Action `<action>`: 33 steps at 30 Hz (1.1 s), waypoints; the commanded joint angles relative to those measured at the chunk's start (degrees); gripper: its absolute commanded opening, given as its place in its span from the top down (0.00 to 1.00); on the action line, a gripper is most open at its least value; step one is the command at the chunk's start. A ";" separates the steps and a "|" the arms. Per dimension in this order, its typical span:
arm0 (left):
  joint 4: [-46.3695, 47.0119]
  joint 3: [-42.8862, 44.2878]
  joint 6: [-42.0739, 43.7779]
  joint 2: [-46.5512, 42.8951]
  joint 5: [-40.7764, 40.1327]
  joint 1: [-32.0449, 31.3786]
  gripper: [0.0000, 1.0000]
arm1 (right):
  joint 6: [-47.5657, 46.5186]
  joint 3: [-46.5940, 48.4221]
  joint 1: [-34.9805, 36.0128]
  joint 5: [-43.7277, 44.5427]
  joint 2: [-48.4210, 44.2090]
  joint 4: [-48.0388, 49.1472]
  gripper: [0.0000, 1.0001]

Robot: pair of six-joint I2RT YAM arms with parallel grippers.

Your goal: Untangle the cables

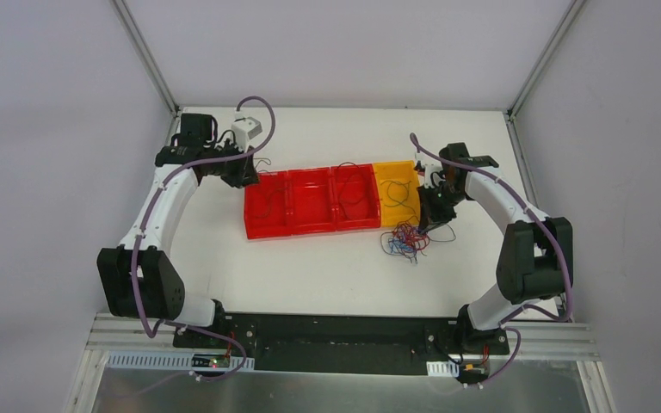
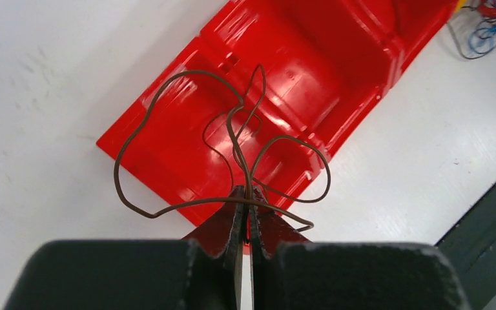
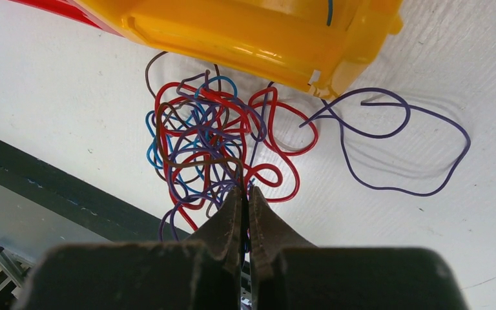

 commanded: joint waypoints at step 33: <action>21.78 -23.89 -30.35 -15.12 14.15 -20.08 0.02 | 14.03 -1.63 18.42 -20.85 -3.68 17.63 1.00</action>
